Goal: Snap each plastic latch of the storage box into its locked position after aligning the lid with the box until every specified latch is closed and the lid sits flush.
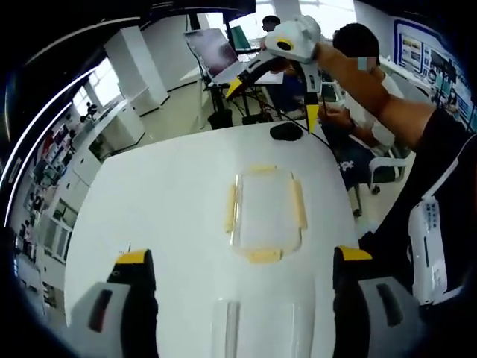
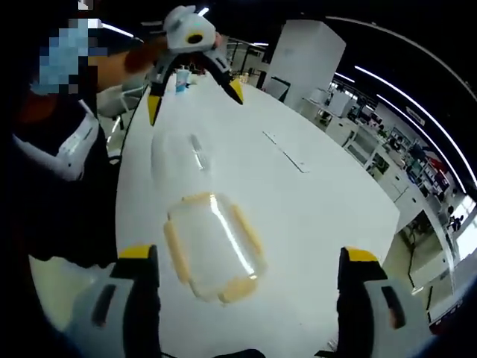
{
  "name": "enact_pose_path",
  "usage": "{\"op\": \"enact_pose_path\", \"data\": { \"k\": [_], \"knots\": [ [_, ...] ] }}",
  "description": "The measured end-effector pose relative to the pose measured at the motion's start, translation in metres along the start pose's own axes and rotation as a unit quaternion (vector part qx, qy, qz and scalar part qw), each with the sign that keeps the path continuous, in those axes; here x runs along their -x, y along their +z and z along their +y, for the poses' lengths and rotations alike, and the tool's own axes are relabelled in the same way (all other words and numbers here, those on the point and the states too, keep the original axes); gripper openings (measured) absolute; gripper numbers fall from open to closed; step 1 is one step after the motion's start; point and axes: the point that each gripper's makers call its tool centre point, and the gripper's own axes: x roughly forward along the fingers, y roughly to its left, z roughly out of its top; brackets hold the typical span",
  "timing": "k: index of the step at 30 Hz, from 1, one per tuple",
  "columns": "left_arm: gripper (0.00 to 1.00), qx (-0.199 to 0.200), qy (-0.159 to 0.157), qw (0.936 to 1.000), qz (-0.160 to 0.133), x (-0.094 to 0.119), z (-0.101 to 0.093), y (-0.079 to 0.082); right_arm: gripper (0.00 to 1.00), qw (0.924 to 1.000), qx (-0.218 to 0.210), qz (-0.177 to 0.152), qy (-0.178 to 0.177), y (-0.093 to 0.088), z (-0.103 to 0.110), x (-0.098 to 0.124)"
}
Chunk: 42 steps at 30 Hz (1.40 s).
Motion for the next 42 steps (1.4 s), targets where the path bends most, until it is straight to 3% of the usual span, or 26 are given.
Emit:
{"op": "enact_pose_path", "data": {
  "k": [17,22,29,36,42],
  "knots": [
    [0.97,0.015,0.022,0.9996,0.007,0.001,0.01,0.001,0.99,0.9979,0.041,0.034,0.036,-0.01,-0.001,0.001],
    [0.98,0.023,0.027,0.9993,0.01,0.0,0.006,-0.005,0.99,0.9966,0.057,0.037,0.048,-0.005,-0.006,0.002],
    [0.99,0.03,0.039,0.9987,0.013,-0.003,0.006,-0.011,0.97,0.9936,0.074,0.049,0.069,-0.016,-0.005,-0.003],
    [0.98,0.027,0.037,0.9986,0.026,-0.012,0.004,-0.014,0.97,0.9929,0.072,0.061,0.073,-0.028,-0.006,-0.005],
    [0.96,0.02,0.015,0.9989,0.04,-0.027,-0.003,-0.019,0.98,0.9927,0.065,0.072,0.072,-0.035,-0.009,-0.008]
  ]
}}
